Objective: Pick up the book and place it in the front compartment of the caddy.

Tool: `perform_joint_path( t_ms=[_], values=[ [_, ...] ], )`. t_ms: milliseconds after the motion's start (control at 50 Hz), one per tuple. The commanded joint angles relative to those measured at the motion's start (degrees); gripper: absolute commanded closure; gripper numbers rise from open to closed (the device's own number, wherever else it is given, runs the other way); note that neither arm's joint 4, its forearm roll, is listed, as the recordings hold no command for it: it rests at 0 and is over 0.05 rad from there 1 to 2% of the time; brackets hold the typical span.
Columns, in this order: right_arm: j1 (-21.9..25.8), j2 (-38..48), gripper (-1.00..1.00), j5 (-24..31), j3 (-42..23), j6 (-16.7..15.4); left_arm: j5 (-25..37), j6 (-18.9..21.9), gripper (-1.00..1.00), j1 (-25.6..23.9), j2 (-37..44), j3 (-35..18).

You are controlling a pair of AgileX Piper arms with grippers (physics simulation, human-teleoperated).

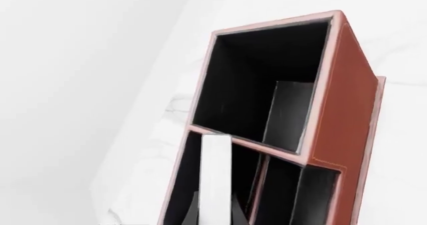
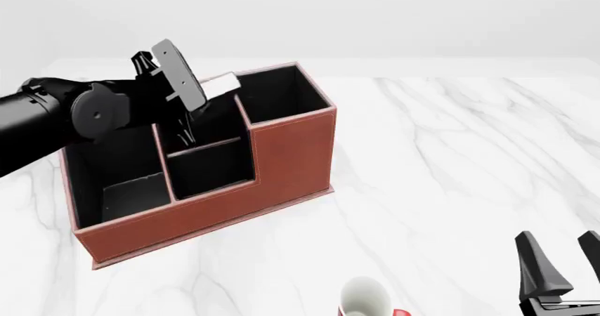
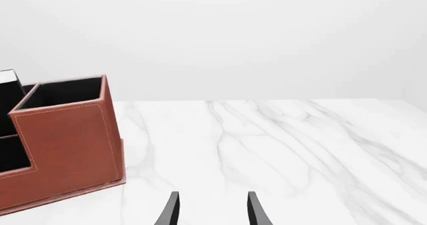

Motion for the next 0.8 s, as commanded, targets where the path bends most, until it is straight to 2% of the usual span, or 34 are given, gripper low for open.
perform_joint_path(
  t_ms=[20,40,60,800],
  values=[
    [-0.09,-0.02,-1.00,0.03,0.00,-0.04,-4.62,0.68,1.00,4.82,3.44,-0.21],
    [-0.08,-0.02,-1.00,0.04,0.00,-0.04,-6.80,2.23,-1.00,5.86,3.84,-0.10],
    [-0.08,-0.03,-1.00,0.02,0.00,-0.05,-5.59,1.27,-1.00,7.18,5.33,-2.47],
    [-0.09,-0.02,-1.00,0.02,0.00,-0.04,-5.17,1.14,-1.00,6.56,5.63,-1.28]
  ],
)
